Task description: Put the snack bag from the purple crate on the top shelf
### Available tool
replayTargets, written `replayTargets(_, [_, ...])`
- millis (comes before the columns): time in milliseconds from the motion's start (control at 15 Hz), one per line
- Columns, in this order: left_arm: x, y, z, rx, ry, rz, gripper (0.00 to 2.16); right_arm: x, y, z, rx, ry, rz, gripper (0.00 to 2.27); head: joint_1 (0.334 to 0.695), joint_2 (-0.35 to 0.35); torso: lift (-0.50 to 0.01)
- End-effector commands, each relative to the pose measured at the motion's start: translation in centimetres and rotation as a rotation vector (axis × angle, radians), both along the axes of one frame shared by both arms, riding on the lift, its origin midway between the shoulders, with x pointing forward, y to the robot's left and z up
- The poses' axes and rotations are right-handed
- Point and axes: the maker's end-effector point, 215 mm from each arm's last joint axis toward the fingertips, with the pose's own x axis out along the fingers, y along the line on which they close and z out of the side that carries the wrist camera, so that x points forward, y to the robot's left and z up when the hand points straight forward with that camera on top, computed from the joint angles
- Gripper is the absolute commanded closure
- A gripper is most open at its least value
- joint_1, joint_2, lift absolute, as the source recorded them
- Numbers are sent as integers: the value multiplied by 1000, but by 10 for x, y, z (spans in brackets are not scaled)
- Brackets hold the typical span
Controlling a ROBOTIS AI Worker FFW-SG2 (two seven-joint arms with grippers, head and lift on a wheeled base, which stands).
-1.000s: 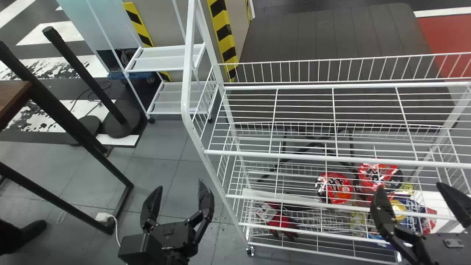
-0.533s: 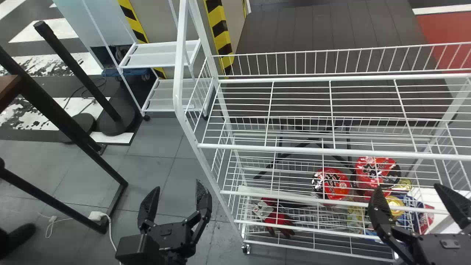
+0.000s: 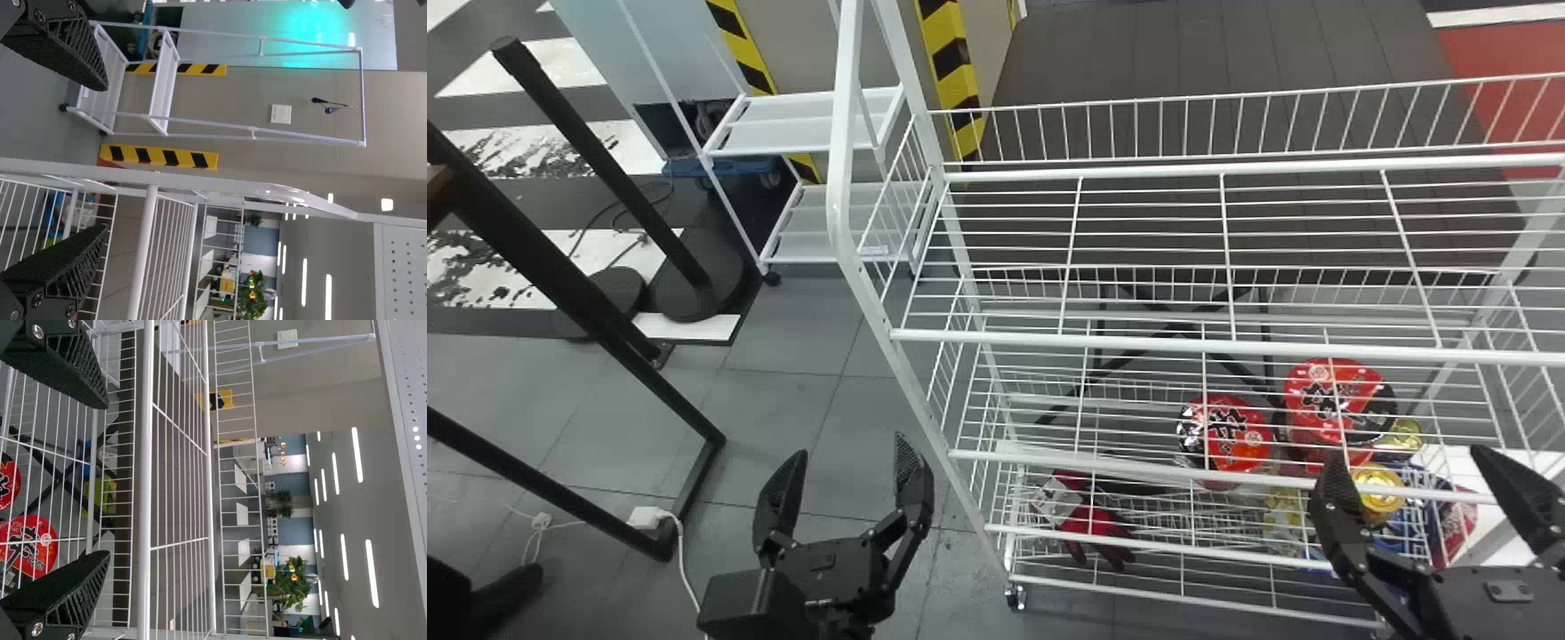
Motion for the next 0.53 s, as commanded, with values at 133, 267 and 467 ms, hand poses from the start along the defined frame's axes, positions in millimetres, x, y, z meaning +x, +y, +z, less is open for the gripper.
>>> replayTargets(133, [0, 1, 0, -1, 0, 2, 56, -1, 2, 0, -6, -2, 3, -2, 695, 225, -89])
replayTargets(267, [-1, 0, 0, -2, -3, 0, 56, -1, 2, 1, -7, -4, 3, -2, 695, 227, -97])
replayTargets(467, [-2, 0, 1, -2, -7, 2, 56, -4, 2, 2, -11, -3, 1, -2, 695, 230, -109])
